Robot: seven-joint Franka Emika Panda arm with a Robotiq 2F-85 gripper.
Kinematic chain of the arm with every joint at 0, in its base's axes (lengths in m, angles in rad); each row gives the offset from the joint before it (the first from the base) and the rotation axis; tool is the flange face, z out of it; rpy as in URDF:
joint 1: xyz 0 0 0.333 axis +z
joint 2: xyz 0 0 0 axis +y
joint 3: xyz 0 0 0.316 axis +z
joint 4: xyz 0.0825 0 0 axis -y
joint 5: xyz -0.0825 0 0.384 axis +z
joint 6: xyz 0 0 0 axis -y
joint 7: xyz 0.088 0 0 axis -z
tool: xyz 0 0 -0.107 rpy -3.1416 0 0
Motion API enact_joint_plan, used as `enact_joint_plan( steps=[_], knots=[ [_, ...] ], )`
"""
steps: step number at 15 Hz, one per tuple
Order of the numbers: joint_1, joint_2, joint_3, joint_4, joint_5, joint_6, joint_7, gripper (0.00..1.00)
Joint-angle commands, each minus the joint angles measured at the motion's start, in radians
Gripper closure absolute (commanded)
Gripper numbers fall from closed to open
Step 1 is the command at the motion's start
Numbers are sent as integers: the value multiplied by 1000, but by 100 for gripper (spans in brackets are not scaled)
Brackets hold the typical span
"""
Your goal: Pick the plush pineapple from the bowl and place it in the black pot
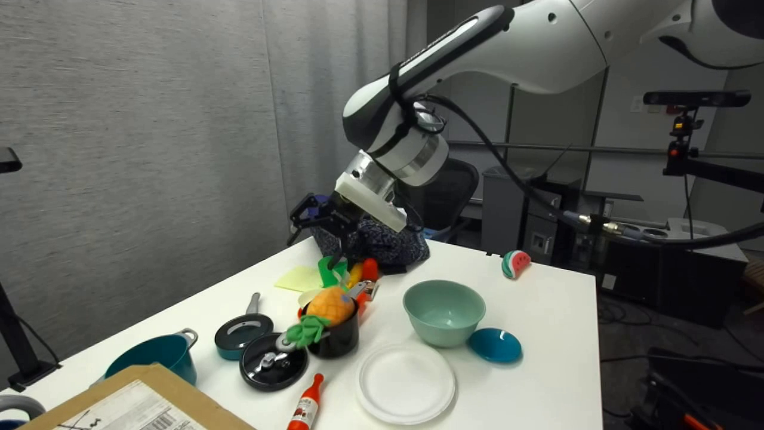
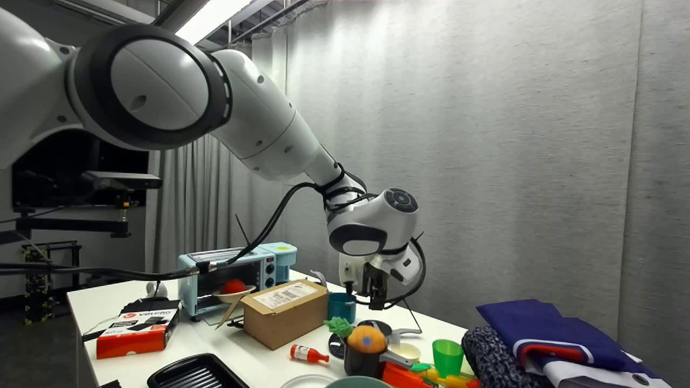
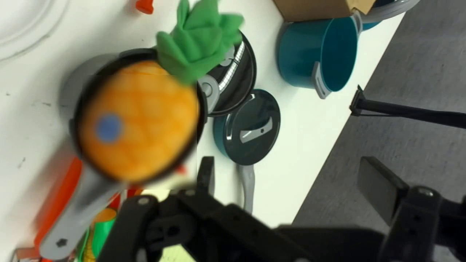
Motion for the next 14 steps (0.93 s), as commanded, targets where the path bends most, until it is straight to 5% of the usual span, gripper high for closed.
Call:
enact_joint_plan(
  steps=[1, 4, 6, 10, 14],
  knots=[
    [-18, -43, -25, 39, 26, -98, -52, 0],
    [-18, -95, -83, 44, -21, -161, -29, 0],
    [-3, -136, -156, 49, -148, -291, 35, 0],
    [-30, -220, -233, 64, -368, -512, -36, 0],
    [-25, -230, -244, 61, -411, -510, -62, 0]
  ],
)
